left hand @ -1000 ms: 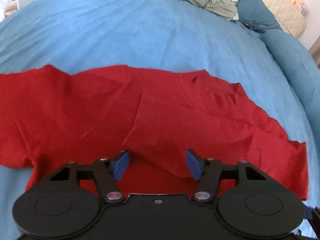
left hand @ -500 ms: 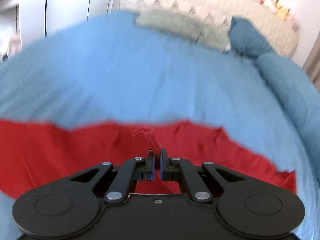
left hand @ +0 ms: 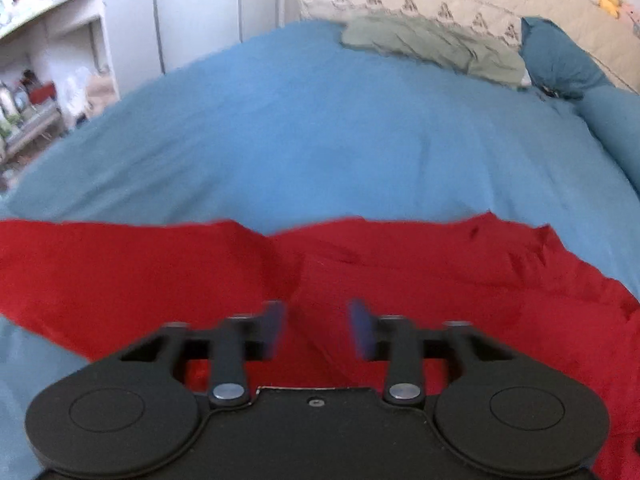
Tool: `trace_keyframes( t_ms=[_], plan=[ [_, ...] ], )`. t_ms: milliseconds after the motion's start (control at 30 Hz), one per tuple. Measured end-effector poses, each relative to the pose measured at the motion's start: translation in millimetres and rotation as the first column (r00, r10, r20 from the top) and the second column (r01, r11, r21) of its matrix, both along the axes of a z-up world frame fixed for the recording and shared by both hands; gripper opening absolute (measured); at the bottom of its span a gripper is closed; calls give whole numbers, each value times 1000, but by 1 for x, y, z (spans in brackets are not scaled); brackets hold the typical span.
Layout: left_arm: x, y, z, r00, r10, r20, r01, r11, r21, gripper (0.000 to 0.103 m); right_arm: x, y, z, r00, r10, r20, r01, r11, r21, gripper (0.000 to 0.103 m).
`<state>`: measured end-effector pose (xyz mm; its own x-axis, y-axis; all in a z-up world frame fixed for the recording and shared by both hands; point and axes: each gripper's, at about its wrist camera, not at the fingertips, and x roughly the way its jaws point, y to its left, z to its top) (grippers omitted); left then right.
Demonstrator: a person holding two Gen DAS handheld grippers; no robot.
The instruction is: Fold small clothes
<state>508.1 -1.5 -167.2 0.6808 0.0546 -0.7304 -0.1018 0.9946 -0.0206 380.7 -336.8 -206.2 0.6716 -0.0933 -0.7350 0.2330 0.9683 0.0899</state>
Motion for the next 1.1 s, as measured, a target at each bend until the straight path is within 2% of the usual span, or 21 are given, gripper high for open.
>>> trace_keyframes(
  t_ms=[67, 167, 233, 367, 433, 500, 567, 633, 800, 867, 933, 1033, 1100],
  plan=[
    [-9, 0, 11, 999, 6, 34, -7, 1000, 18, 72, -3, -3, 3, 999, -29, -14, 28, 994, -102, 90],
    [-12, -5, 16, 999, -27, 25, 27, 999, 24, 72, 1, -6, -7, 996, -47, -70, 27, 965, -259, 90],
    [-8, -13, 14, 998, -57, 15, 57, 998, 23, 72, 5, -8, -17, 996, -38, -86, 8, 943, -331, 90],
    [-3, -30, 2, 995, -101, -8, 101, 994, 28, 72, 15, -1, -29, 1000, -2, -31, -11, 915, -404, 90],
    [-1, -36, -2, 993, -118, -21, 118, 993, 13, 72, 17, 5, -35, 1000, -10, 17, 16, 891, -453, 88],
    [-2, -43, -4, 991, -131, -23, 131, 991, 15, 72, 15, 2, -35, 996, -60, 69, 85, 889, -450, 88],
    [-2, -47, -6, 989, -146, -27, 147, 989, 23, 72, 12, -8, -37, 982, -159, 101, 187, 885, -427, 89],
    [-2, -50, -8, 986, -162, -33, 163, 986, 29, 72, 2, -24, -37, 970, -215, 110, 240, 909, -342, 90],
    [1, -48, -16, 984, -168, -66, 171, 984, 40, 72, -11, -60, -36, 966, -242, 90, 253, 957, -144, 90],
    [0, -48, -17, 984, -166, -71, 169, 985, 41, 72, -14, -71, -31, 974, -219, 66, 223, 971, -80, 91],
    [0, -48, -17, 983, -169, -73, 172, 984, 39, 72, -18, -66, -18, 988, -145, 44, 149, 983, -111, 91],
    [0, -52, -18, 981, -182, -73, 185, 982, 37, 72, -23, -43, 9, 995, 2, 95, 12, 988, -151, 92],
    [1, -55, -20, 979, -188, -72, 191, 981, 34, 72, -13, -30, 19, 989, 72, 130, -54, 989, -140, 92]
  ],
)
